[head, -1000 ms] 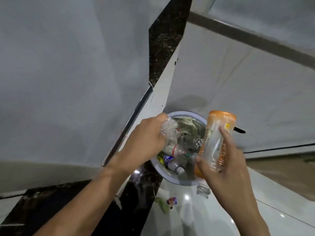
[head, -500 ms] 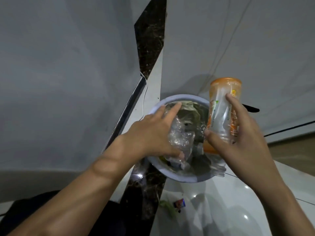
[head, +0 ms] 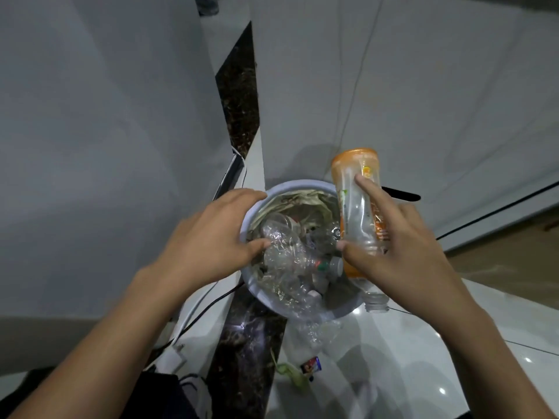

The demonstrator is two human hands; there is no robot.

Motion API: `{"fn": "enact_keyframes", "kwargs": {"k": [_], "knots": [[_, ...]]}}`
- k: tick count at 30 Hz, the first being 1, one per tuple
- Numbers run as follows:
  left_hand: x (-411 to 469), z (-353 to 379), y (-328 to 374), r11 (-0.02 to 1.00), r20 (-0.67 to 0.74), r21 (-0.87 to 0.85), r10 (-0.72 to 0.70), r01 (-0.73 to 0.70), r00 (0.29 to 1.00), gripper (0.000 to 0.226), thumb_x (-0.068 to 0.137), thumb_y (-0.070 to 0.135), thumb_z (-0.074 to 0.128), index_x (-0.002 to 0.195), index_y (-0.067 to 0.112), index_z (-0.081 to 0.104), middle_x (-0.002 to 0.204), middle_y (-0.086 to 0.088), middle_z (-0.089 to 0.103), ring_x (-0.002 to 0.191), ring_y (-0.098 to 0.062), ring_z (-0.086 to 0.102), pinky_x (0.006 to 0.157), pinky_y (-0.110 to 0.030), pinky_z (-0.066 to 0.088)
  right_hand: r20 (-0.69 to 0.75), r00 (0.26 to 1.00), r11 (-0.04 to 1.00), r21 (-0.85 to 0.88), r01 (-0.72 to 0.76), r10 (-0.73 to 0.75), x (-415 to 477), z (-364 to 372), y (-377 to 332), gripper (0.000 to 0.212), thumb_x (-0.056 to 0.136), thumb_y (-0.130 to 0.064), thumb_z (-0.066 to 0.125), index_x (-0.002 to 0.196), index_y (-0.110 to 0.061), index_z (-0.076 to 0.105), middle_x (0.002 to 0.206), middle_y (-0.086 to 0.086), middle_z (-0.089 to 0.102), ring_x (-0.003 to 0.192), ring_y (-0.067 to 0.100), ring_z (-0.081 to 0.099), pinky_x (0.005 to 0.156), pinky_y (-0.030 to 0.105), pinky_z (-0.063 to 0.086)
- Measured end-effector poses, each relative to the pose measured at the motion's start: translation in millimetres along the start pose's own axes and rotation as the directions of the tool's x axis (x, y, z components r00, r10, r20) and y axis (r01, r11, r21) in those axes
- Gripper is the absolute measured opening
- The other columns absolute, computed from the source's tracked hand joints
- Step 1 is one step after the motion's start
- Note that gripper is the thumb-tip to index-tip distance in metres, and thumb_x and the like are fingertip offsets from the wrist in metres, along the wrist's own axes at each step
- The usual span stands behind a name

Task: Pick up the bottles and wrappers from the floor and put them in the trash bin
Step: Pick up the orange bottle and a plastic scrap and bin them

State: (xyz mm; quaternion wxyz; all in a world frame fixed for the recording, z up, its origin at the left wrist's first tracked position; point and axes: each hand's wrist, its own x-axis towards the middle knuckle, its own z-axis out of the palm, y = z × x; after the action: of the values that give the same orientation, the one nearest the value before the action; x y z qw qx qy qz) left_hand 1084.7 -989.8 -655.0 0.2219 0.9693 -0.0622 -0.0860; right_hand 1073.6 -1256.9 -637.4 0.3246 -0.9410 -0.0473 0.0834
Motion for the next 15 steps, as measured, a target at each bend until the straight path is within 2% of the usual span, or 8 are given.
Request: {"fn": "enact_keyframes", "kwargs": {"k": [4,9,12,15], "knots": [[1.5,-7.3,4.3,1.0,-0.09,0.01,-0.008,0.009,0.996,0.067,0.081,0.052,0.073,0.138,0.045,0.037,0.141,0.02,0.046,0.122,-0.014,0.053,0.093,-0.046,0.052,0.106,0.994,0.994,-0.1,0.033,-0.022,7.1,12.5,-5.3,0.091,0.08,-0.063,0.064,0.146,-0.069,0.001,0.111,-0.007,0.042,0.083,0.008,0.051,0.067,0.03,0.043],[2.6,-7.9,7.8,0.995,-0.085,0.088,-0.049,0.056,0.995,0.067,0.084,0.056,0.068,0.142,0.043,0.036,0.143,0.021,0.042,0.121,-0.015,0.053,0.092,-0.043,0.051,0.178,0.984,0.977,-0.213,0.028,0.01,17.7,31.4,5.5,0.098,0.075,-0.081,0.057,0.147,-0.066,-0.008,0.133,-0.006,0.04,0.104,0.017,0.053,0.076,0.036,0.048],[4.9,-7.8,6.6,0.991,-0.073,0.121,-0.044,0.053,0.996,0.066,0.085,0.057,0.067,0.141,0.041,0.037,0.139,0.018,0.046,0.118,-0.016,0.056,0.087,-0.043,0.052,0.139,0.99,0.982,-0.19,0.016,0.011,21.3,32.6,8.9,0.094,0.073,-0.081,0.055,0.147,-0.068,-0.002,0.137,-0.008,0.041,0.115,0.019,0.053,0.082,0.038,0.05],[6.9,-5.7,8.7,0.991,-0.062,0.121,-0.053,0.06,0.997,0.06,0.087,0.051,0.067,0.14,0.039,0.04,0.136,0.016,0.049,0.114,-0.016,0.057,0.084,-0.041,0.052,0.097,0.995,0.99,-0.144,-0.001,0.015,23.7,35.2,10.5,0.089,0.075,-0.074,0.061,0.148,-0.066,0.01,0.136,-0.009,0.044,0.117,0.018,0.053,0.088,0.041,0.052]]}}
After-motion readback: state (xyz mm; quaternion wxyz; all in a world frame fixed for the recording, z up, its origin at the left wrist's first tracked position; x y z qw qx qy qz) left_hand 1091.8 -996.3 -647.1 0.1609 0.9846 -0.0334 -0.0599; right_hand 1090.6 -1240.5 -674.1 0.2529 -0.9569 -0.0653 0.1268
